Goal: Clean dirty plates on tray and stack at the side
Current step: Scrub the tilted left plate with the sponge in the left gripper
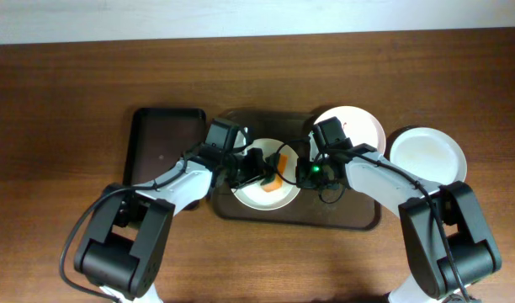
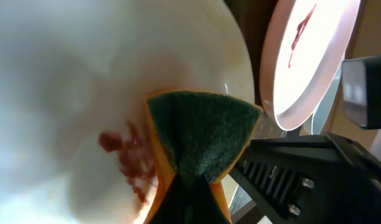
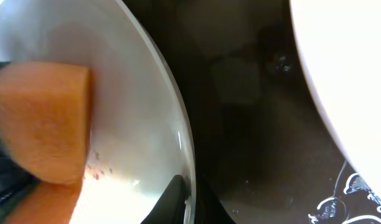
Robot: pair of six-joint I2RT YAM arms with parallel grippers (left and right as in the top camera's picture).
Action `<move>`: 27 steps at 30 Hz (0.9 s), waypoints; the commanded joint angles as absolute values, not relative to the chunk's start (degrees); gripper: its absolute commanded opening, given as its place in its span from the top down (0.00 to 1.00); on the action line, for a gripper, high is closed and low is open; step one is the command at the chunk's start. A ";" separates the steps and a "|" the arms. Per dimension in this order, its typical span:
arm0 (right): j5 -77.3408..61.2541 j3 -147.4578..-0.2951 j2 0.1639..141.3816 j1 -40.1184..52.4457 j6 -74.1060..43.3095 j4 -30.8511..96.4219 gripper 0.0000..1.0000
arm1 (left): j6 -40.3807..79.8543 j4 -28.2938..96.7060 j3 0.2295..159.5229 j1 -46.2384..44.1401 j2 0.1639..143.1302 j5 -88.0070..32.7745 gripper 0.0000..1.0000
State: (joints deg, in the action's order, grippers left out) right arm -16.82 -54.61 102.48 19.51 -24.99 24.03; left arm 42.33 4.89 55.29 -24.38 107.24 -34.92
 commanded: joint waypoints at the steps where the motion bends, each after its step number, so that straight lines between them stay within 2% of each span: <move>1: -16.25 -54.33 102.37 20.23 -24.38 24.69 0.92 | 44.29 4.14 55.44 -24.60 108.12 -39.27 1.00; 4: -16.25 -54.33 102.37 20.23 -24.36 24.69 0.92 | 44.36 2.09 55.44 -24.62 108.12 -42.48 1.00; 16: -16.25 -54.33 102.37 20.23 -24.38 24.69 0.92 | 44.29 4.16 55.11 -24.88 111.83 -42.17 1.00; 18: -16.25 -54.33 102.37 20.23 -24.38 24.71 0.92 | 43.42 4.80 55.11 -24.86 112.75 -40.10 1.00; 22: -16.25 -54.33 102.37 20.23 -24.38 24.71 0.92 | 35.03 6.04 55.22 -24.16 112.75 -26.70 1.00; 27: -16.25 -54.33 102.37 20.23 -24.38 24.71 0.92 | 31.11 5.80 56.12 -21.39 112.75 -24.03 1.00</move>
